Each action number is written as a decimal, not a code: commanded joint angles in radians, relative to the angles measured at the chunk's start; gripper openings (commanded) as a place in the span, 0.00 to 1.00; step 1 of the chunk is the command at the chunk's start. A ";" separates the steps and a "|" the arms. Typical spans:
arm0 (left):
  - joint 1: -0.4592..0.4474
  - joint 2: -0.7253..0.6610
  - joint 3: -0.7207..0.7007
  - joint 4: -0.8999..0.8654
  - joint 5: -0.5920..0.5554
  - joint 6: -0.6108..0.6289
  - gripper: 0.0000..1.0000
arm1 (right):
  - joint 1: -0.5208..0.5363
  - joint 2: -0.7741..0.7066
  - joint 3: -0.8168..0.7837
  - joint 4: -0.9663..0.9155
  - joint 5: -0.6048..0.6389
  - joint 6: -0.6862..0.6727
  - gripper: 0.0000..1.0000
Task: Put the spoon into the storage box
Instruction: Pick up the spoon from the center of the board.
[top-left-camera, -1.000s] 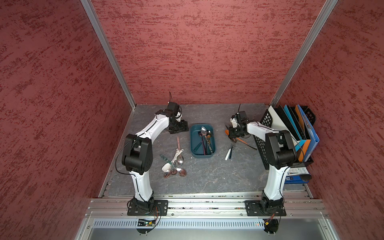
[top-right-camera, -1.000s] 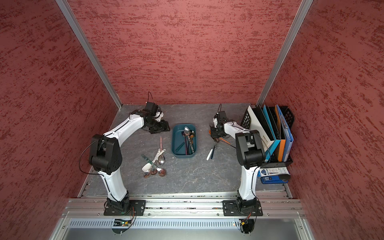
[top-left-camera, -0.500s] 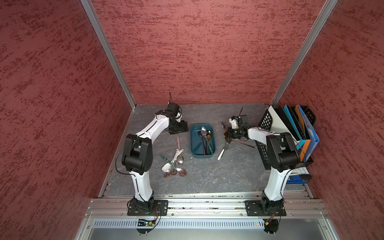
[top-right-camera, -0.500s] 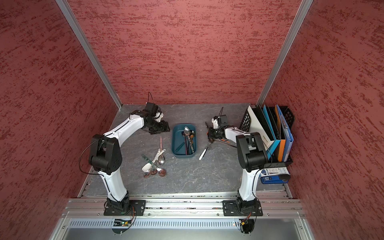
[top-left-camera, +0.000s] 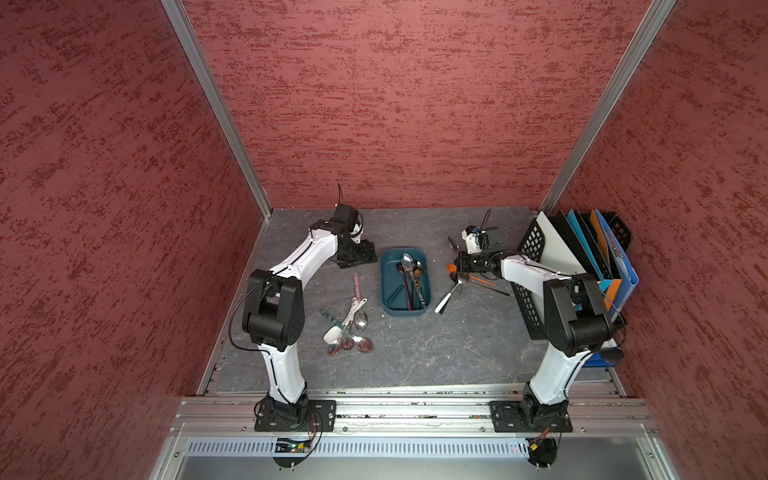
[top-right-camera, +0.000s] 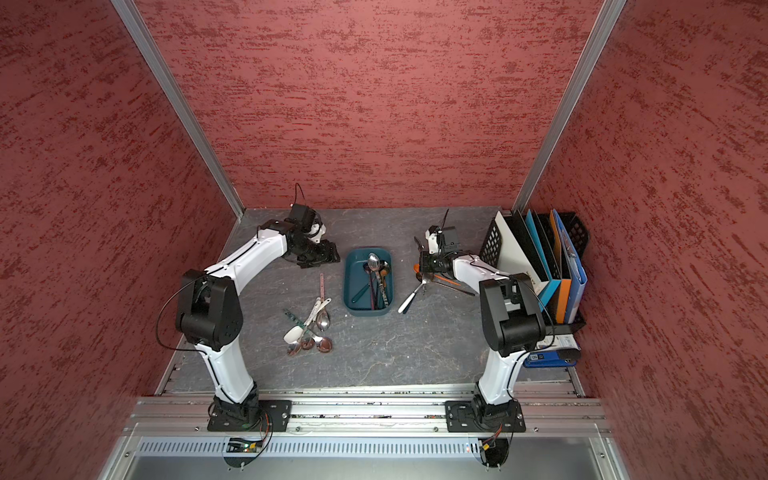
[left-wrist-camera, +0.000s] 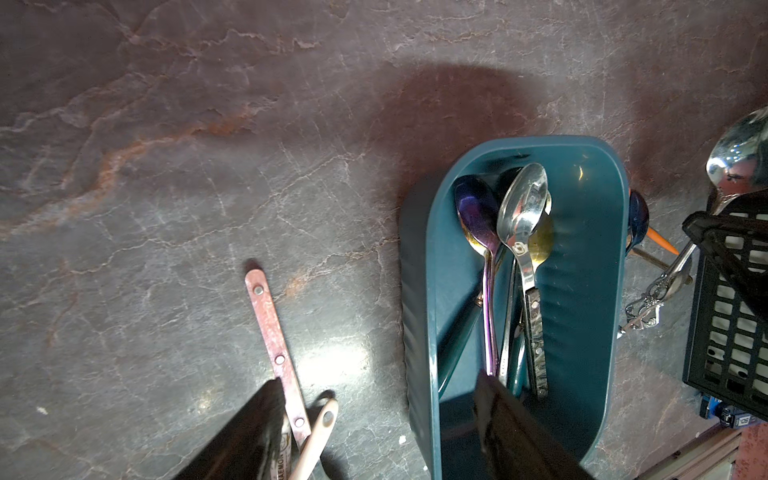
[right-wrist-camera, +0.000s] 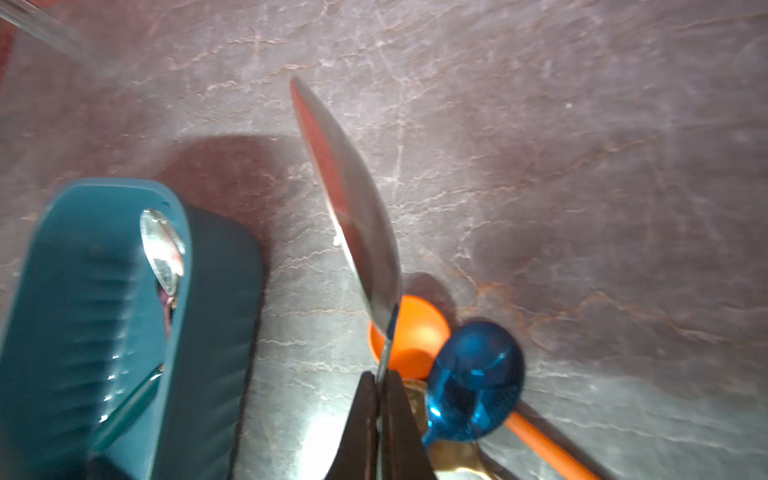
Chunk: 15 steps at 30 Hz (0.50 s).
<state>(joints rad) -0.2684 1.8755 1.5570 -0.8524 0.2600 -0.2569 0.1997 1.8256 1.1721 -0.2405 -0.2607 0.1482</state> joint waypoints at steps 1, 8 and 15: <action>0.001 -0.029 -0.002 0.003 -0.004 -0.007 0.76 | 0.009 -0.002 0.060 -0.099 0.100 -0.076 0.03; -0.003 -0.030 -0.005 0.005 -0.005 -0.010 0.76 | 0.029 0.036 0.152 -0.316 0.249 -0.164 0.03; -0.009 -0.024 -0.013 0.015 -0.001 -0.012 0.76 | 0.044 0.051 0.165 -0.396 0.375 -0.207 0.02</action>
<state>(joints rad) -0.2707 1.8755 1.5539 -0.8520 0.2600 -0.2577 0.2333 1.8618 1.3193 -0.5747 0.0158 -0.0196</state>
